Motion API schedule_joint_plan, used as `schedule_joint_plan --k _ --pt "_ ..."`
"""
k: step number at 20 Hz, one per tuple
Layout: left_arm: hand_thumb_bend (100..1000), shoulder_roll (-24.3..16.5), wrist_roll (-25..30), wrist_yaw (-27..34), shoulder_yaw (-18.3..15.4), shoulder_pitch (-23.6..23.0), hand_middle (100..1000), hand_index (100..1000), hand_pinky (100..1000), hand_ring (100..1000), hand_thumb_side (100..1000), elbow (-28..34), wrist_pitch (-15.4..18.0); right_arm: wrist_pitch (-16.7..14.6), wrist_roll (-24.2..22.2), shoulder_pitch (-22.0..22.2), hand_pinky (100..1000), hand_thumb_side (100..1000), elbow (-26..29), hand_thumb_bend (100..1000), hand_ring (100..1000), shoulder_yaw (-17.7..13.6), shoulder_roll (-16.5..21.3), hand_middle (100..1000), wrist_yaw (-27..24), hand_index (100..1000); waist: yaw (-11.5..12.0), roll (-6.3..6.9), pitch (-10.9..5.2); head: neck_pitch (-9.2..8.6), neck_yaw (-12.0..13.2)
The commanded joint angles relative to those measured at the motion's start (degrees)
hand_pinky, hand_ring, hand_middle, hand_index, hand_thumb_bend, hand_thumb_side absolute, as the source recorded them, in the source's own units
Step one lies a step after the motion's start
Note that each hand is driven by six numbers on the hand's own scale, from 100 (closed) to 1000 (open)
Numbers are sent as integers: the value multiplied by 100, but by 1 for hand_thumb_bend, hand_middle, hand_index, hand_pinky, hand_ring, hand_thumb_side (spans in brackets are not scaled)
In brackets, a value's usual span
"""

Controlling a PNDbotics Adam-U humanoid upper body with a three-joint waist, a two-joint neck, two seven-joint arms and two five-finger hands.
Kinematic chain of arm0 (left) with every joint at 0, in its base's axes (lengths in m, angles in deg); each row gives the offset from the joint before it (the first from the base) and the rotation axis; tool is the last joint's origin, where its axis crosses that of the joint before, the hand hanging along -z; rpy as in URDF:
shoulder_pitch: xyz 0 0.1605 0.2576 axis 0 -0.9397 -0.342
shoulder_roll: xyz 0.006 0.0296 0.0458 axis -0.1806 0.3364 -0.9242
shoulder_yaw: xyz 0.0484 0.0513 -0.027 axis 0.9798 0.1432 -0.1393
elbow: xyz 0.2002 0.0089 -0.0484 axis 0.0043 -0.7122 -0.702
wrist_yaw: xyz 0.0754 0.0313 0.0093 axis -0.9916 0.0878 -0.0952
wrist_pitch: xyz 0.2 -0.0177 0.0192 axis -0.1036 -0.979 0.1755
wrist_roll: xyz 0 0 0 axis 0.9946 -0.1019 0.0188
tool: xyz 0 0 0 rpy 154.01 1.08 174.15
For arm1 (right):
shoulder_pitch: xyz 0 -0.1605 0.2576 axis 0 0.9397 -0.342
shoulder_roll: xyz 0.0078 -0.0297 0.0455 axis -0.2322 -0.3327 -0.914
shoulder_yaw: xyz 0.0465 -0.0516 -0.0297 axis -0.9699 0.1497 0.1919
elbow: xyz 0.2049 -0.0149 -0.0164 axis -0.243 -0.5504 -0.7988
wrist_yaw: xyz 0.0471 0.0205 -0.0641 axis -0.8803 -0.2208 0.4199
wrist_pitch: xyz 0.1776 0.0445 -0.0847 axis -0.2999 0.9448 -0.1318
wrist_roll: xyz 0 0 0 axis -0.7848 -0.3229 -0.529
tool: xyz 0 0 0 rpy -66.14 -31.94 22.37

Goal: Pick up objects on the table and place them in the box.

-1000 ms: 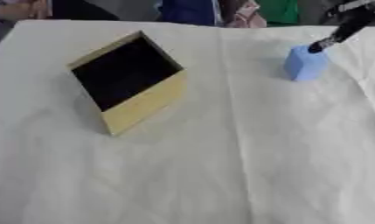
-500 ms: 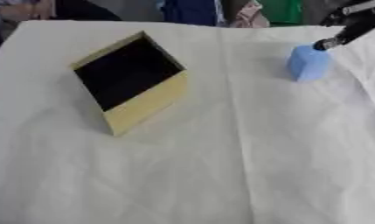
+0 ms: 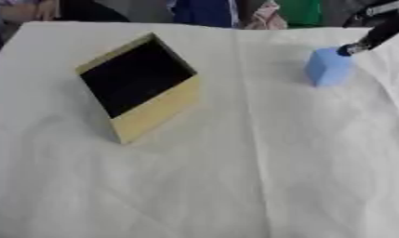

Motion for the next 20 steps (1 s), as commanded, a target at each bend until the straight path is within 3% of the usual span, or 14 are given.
schedule_joint_plan --k 1,6,10,20 --pt "100 -126 44 -30 -58 73 609 871 664 593 909 90 3 -440 -387 -113 1000 635 142 356 1000 20 181 1000 43 1000 6 -4 -119 -27 31" --pt "100 -126 85 -48 -60 84 609 871 664 593 902 90 4 -496 -387 -66 1000 547 189 289 992 50 192 978 -245 1000 5 -2 -119 -31 34" --pt "100 -122 119 -62 -60 88 608 871 663 593 897 90 8 -488 -387 -37 1000 504 232 285 991 129 204 977 -454 1000 6 3 -116 -37 30" --pt "100 -114 197 -95 -68 88 609 871 663 593 890 90 13 -594 -387 38 1000 491 277 280 987 270 260 975 -590 1000 14 -5 -95 -16 47"
